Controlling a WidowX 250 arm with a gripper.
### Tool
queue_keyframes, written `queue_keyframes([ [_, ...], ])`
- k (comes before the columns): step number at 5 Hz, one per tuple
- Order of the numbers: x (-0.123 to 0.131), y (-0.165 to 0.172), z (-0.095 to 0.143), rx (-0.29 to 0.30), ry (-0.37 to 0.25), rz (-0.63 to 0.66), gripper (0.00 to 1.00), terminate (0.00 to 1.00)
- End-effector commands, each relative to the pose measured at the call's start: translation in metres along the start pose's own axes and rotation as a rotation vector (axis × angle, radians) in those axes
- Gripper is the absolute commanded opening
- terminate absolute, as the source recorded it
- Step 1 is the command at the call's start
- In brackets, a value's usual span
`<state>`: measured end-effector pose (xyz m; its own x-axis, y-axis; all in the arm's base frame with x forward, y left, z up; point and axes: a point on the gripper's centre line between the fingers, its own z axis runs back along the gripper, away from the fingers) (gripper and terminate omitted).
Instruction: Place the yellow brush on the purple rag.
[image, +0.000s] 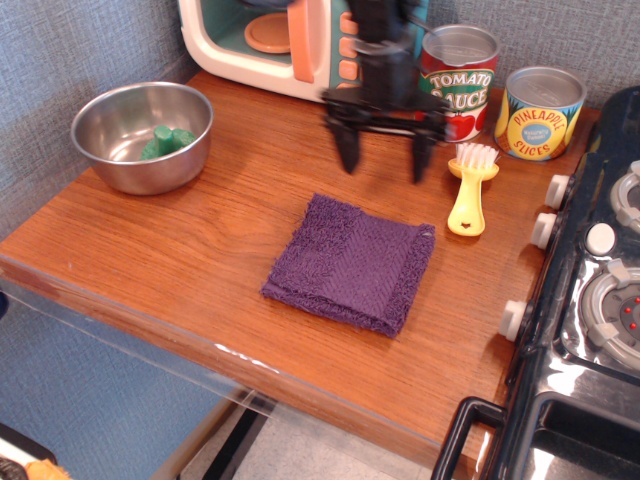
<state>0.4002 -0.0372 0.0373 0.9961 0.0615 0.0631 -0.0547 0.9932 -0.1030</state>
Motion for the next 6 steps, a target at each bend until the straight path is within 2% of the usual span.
queue_keyframes([
  [1,0.038,-0.036,0.004,0.083,-0.113,-0.07,1.0,0.0],
  [2,0.049,-0.038,0.0,0.08,-0.139,-0.079,1.0,0.0],
  [4,0.047,-0.022,-0.017,0.098,-0.096,-0.016,1.0,0.0],
  [5,0.036,-0.011,-0.027,0.077,-0.067,0.018,0.0,0.0],
  [6,0.029,-0.002,-0.022,0.087,-0.052,0.004,0.0,0.0],
])
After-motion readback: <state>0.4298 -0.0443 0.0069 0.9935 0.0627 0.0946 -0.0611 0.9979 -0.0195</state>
